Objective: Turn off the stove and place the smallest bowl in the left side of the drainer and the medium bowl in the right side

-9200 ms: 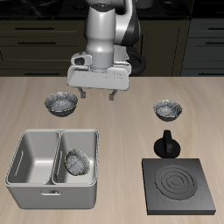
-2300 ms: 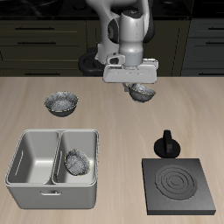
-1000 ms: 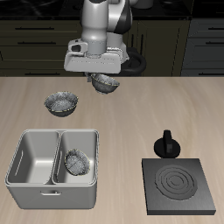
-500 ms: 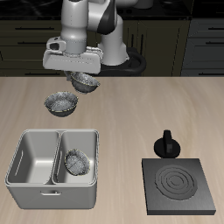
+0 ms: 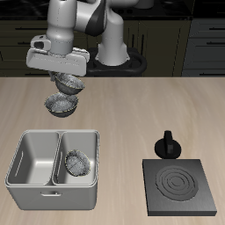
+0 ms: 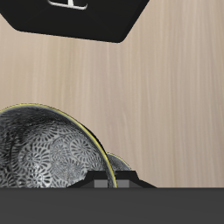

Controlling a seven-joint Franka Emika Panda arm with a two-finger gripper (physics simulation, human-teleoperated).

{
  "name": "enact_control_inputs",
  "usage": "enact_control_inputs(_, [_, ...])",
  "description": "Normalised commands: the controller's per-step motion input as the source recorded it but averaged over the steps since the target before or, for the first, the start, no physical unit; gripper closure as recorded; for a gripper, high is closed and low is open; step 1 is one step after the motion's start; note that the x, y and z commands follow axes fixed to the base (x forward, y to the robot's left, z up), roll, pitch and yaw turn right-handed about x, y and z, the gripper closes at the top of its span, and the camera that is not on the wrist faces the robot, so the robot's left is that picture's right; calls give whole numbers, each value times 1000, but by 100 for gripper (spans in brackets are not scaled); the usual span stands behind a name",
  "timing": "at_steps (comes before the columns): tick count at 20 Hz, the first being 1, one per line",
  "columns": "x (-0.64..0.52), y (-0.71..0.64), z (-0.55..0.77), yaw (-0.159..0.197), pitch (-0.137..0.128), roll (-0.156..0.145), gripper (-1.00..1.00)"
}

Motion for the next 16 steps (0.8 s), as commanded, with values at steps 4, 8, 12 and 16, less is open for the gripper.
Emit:
enact_control_inputs(4, [359,-193,355,-25,-31,-52,100])
enact_control_inputs(8, [311,-206,405,-51,-44,-67,100])
enact_control_inputs(12, [357,-100,406,-47,-41,-52,100])
enact_control_inputs(16, [306,53,309,-42,-21,-20,100])
